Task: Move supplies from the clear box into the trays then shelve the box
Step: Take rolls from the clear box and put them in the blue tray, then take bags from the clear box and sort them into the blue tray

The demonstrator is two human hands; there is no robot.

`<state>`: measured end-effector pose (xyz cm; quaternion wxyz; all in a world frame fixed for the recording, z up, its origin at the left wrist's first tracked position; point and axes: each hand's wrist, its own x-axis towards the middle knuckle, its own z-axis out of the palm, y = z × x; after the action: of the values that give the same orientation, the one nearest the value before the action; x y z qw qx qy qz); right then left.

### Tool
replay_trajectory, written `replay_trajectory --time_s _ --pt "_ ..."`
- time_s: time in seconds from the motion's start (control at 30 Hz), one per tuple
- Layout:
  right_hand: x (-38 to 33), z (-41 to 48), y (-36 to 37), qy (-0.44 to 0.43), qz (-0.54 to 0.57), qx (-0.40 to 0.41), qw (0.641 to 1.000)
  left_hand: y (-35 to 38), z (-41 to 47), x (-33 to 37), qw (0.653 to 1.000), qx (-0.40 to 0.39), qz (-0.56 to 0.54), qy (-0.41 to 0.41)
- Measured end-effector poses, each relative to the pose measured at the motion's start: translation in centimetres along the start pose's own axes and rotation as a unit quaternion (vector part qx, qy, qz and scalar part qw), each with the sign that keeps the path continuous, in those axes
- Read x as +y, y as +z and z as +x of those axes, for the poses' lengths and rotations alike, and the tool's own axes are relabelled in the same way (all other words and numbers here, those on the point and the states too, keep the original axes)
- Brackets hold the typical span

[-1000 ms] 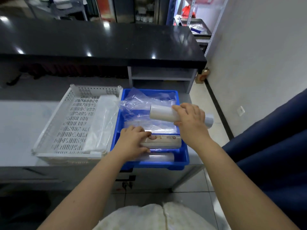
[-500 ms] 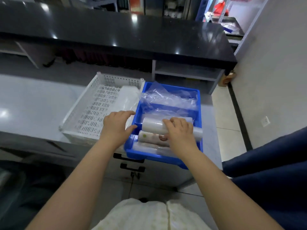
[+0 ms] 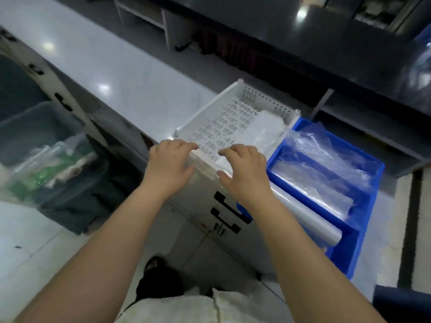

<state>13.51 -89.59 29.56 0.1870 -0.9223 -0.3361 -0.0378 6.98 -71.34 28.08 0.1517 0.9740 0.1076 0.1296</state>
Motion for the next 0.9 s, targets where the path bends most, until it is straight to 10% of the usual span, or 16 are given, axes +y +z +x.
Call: replay_trajectory --time_s 0.33,0.9 --pt "-24.3 16.2 12.3 -0.214 -0.024 -0.012 0.976 -9.8 -3.1 -26.6 0.975 0.086 0.102 -0.179" --pt "-46.6 37.5 36.4 -0.319 0.021 -0.223 0.921 -7.8 -4.4 -60.6 0.901 -0.053 0.061 -0.426"
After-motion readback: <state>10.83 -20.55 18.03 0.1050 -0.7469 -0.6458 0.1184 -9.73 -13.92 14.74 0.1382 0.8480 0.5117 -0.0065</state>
